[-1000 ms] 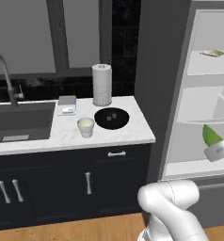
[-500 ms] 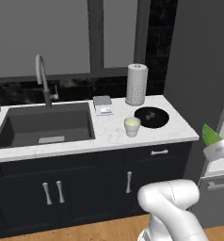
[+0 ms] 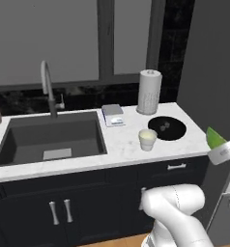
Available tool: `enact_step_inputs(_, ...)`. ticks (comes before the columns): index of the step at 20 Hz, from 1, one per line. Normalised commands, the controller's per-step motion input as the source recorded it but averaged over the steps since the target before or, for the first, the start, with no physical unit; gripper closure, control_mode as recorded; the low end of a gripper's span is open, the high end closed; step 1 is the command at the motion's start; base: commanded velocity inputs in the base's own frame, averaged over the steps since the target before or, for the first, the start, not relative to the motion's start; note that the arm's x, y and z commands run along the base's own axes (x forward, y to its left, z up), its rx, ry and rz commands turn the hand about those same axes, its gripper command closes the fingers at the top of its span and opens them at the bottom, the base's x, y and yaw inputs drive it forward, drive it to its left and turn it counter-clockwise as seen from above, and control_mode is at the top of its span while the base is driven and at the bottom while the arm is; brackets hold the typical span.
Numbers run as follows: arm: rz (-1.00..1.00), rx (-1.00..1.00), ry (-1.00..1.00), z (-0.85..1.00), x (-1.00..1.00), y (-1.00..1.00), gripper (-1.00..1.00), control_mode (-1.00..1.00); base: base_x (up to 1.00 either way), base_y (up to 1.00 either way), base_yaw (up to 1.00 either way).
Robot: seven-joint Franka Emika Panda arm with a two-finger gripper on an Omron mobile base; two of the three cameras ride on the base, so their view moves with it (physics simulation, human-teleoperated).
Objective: Grab a lemon wedge from the fridge and one ice cube from the ice bowl, and put them in the glass of lemonade.
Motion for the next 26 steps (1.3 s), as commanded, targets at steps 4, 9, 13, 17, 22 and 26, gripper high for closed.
enact_step_inputs(4, 0.00, 0.00, 0.00, 0.00, 0.00, 0.00, 1.00, 1.00, 0.26, 0.11, -0.10)
enact_step_inputs(9, 0.00, 0.00, 0.00, 0.00, 0.00, 0.00, 1.00, 1.00, 0.53, 0.16, -0.09)
enact_step_inputs(13, 0.00, 0.00, 0.00, 0.00, 0.00, 0.00, 1.00, 1.00, 0.79, 0.42, -0.08)
enact_step_inputs(17, 0.00, 0.00, 0.00, 0.00, 0.00, 0.00, 1.00, 1.00, 0.67, 0.27, -0.05)
enact_step_inputs(22, 0.00, 0.00, 0.00, 0.00, 0.00, 0.00, 1.00, 1.00, 0.49, 0.07, -0.02)
enact_step_inputs(26, 0.00, 0.00, 0.23, -0.01, 0.52, 0.01, 1.00, -1.00, 0.00, 0.00, 0.00)
